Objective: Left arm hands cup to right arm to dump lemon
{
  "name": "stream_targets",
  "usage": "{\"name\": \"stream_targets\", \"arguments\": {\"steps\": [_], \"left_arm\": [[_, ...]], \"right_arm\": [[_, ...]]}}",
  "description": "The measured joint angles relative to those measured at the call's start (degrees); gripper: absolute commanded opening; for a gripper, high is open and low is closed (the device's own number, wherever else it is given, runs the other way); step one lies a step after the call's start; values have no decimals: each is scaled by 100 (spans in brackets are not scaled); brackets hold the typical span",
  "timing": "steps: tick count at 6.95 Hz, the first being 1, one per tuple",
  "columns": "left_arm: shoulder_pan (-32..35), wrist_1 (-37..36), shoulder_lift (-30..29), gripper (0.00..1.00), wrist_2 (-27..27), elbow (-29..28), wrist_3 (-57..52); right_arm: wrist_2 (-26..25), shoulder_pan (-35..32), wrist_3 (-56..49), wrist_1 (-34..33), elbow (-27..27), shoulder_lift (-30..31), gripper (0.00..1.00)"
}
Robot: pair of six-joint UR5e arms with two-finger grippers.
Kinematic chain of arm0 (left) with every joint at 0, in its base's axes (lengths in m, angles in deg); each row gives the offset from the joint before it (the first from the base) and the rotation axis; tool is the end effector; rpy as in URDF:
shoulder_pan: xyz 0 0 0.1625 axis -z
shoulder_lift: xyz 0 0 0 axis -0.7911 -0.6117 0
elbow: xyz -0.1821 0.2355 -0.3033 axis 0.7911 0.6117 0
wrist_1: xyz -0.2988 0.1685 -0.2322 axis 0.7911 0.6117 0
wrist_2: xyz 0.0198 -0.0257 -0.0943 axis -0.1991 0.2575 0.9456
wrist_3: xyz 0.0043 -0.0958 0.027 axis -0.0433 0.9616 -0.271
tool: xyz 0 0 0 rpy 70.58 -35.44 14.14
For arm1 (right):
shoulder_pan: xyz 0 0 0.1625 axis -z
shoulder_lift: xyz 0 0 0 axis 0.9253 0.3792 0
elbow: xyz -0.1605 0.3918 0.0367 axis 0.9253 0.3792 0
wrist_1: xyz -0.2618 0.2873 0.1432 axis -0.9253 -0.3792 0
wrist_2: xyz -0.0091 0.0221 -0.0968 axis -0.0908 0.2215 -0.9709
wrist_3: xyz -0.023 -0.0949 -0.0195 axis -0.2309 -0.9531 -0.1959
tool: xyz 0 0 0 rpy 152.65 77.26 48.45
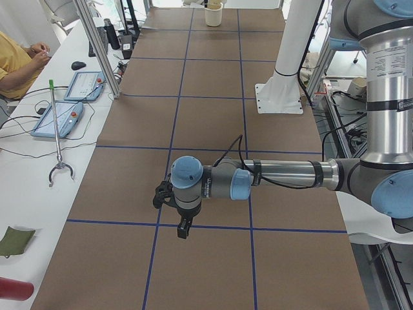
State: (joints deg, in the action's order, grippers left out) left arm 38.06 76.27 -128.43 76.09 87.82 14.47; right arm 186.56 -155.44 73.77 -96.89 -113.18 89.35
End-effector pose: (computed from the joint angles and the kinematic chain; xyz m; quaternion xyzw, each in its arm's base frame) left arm -0.0688 -0.4433 0.6518 0.0668 0.3568 0.1038 0.9260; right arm 0.0486 -0.4658 0.6387 0.0250 -0.3555 -0.0463 0.9332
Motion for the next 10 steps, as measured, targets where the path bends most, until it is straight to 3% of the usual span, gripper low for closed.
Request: {"name": "stream_targets", "arguments": {"steps": [10], "left_arm": [[-4, 2, 123, 100, -7, 7, -30]], "right_arm": [[10, 113, 33, 5, -7, -17, 100]]}}
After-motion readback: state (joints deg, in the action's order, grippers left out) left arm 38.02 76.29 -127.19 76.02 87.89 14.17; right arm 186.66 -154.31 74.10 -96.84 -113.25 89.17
